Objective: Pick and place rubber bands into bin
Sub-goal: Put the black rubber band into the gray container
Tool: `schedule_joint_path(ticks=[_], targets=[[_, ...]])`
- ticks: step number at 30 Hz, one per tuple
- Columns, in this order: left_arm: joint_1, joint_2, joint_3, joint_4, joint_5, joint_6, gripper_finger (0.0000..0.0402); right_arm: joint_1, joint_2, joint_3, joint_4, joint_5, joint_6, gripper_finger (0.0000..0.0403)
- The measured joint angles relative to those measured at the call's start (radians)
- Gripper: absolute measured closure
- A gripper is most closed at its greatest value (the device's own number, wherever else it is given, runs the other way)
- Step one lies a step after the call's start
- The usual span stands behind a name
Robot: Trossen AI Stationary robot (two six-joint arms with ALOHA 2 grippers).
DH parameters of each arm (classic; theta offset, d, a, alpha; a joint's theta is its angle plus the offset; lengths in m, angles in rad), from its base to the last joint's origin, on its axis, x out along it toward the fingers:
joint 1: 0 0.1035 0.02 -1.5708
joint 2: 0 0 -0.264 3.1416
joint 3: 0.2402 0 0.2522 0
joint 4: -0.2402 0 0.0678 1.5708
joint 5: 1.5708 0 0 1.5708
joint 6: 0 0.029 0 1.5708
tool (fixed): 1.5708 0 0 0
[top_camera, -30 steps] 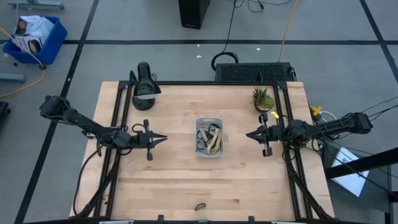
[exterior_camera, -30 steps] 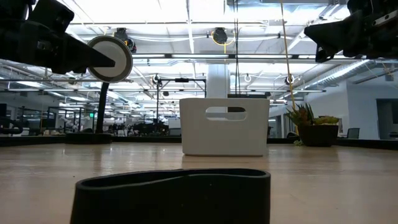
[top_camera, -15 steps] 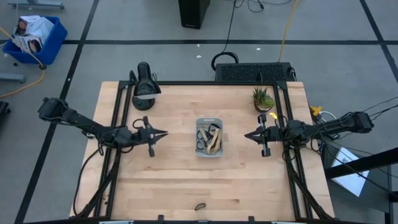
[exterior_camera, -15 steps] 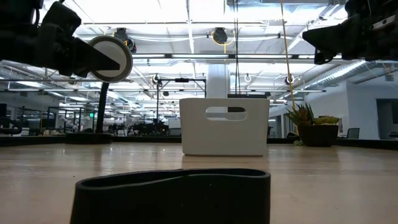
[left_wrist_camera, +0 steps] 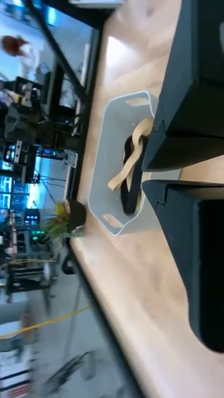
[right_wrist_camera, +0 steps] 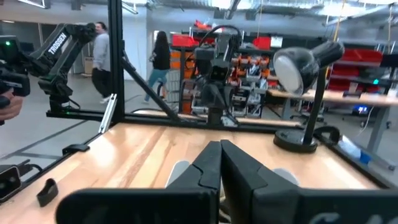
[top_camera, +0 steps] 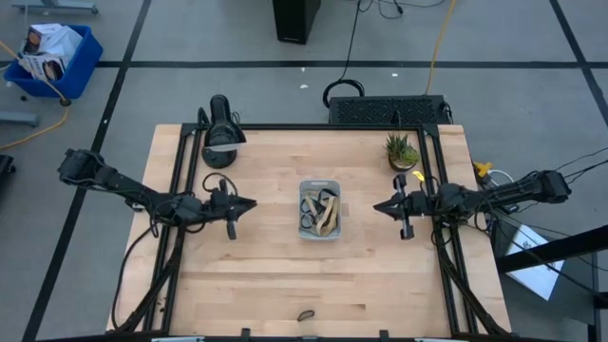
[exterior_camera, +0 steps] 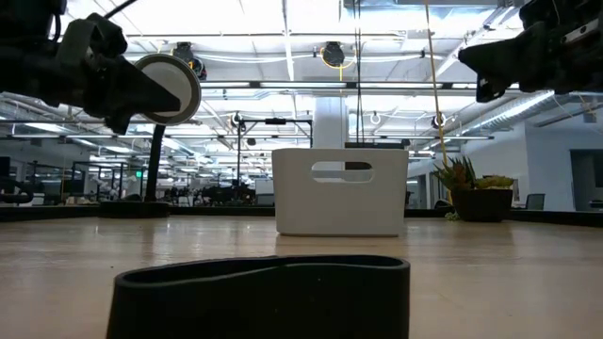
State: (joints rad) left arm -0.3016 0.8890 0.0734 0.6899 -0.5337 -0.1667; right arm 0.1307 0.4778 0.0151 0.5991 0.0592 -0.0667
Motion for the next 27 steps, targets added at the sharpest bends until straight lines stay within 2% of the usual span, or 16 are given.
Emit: schedule_joint_path(ticks=[5, 9, 15, 18, 20, 25, 27], targets=[[0.0, 0.0, 0.0, -0.015, 0.028, -0.167, 0.036, 0.0, 0.011, 0.0, -0.024, 0.0, 0.027, 0.0399], [-0.014, 0.001, 0.0, -0.015, 0.136, -0.148, 0.036, 0.0, 0.013, 0.0, -0.019, 0.0, -0.007, 0.0399], [-0.056, 0.002, 0.031, -0.025, 0.168, -0.1, 0.036, 0.0, 0.013, 0.0, 0.026, 0.0, -0.024, 0.0399], [-0.093, 0.022, 0.109, -0.122, 0.183, -0.043, 0.036, 0.0, 0.012, 0.0, 0.036, -0.001, -0.024, 0.0399], [-0.123, 0.063, 0.189, -0.216, 0.155, -0.018, 0.036, 0.0, 0.013, 0.0, 0.036, -0.001, -0.002, 0.0399], [-0.179, 0.22, 0.417, -0.378, 0.142, 0.056, 0.036, 0.0, 0.015, 0.0, 0.032, -0.003, 0.028, 0.0399], [-0.194, 0.289, 0.488, -0.386, 0.142, 0.081, 0.036, 0.0, 0.016, 0.0, 0.025, -0.004, 0.028, 0.0399]])
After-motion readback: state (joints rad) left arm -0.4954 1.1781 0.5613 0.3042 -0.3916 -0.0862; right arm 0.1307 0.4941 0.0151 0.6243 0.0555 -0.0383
